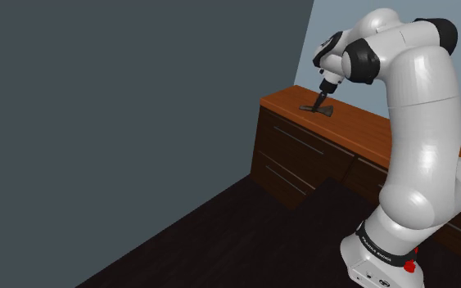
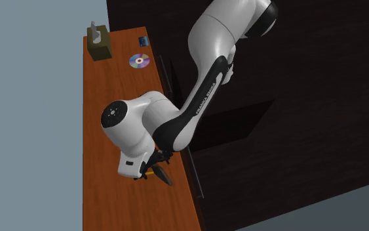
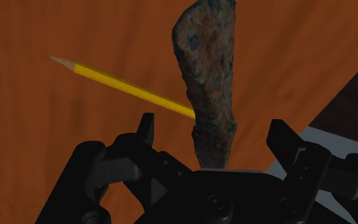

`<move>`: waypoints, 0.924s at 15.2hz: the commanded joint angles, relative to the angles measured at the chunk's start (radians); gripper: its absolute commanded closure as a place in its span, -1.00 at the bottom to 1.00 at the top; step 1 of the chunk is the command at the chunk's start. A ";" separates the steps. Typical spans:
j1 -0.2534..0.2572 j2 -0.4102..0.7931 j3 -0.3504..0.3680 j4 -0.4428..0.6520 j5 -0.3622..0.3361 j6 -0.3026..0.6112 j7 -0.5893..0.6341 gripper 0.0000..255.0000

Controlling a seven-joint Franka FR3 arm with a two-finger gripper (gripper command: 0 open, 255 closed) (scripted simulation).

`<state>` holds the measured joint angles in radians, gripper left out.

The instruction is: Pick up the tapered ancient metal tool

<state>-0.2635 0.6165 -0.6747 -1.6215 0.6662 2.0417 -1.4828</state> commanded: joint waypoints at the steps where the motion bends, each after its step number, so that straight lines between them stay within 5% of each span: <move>1: 0.000 0.000 0.001 -0.005 0.002 0.005 -0.003 1.00; 14: 0.006 -0.024 -0.013 0.014 -0.020 -0.032 0.017 1.00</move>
<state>-0.2574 0.5962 -0.6851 -1.6159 0.6510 2.0205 -1.4712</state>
